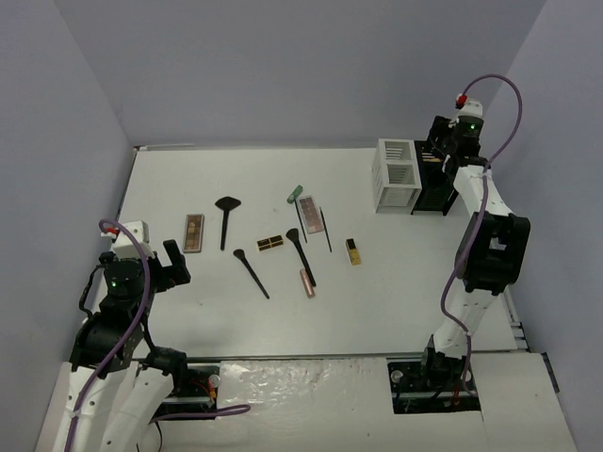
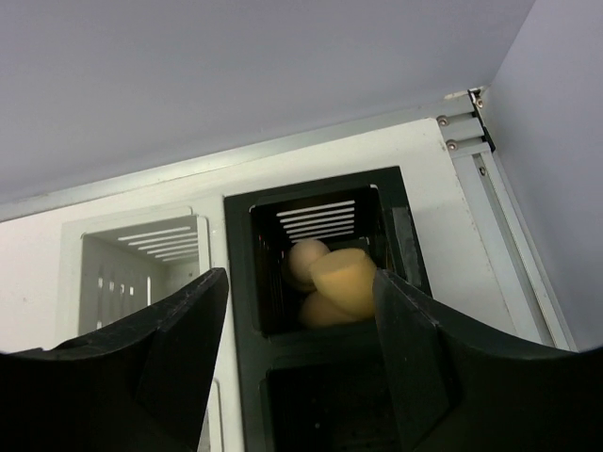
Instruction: Organize the makeup
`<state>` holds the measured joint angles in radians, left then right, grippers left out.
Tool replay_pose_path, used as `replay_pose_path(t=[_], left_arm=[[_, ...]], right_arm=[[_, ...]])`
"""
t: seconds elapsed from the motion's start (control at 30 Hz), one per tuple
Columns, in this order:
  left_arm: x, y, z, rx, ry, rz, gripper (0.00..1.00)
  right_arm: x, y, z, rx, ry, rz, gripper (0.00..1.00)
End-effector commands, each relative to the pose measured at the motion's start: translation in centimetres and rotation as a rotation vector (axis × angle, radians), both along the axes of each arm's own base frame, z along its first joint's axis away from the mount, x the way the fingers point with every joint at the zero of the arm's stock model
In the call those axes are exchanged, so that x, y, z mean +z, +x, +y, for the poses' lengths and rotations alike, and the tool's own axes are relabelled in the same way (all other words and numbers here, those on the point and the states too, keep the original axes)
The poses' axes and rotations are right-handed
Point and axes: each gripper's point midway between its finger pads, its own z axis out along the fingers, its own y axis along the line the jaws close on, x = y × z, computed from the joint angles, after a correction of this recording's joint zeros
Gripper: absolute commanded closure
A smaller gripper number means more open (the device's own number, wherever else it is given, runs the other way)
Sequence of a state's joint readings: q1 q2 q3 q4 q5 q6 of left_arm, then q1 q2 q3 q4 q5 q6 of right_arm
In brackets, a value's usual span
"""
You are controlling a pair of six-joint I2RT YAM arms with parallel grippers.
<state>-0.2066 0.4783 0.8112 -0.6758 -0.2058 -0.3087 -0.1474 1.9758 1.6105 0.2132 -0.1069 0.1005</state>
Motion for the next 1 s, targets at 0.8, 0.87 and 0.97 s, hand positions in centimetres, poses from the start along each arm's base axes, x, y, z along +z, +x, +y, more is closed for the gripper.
replay_pose_path(t=[0.8, 0.87, 0.97], left_arm=[[1.5, 0.8, -0.5, -0.009, -0.031, -0.05, 0.03], [1.5, 0.8, -0.5, -0.012, -0.031, -0.048, 0.03], [1.4, 0.8, -0.6, -0.013, -0.033, -0.046, 0.03]], right_arm=[[-10.1, -22.6, 23.7, 0.282, -0.031, 0.379, 0.24], [-11.5, -22.8, 23.6, 0.275, -0.045, 0.411, 0.26], [-12.7, -22.9, 24.0, 0.28, -0.053, 0.436, 0.28]])
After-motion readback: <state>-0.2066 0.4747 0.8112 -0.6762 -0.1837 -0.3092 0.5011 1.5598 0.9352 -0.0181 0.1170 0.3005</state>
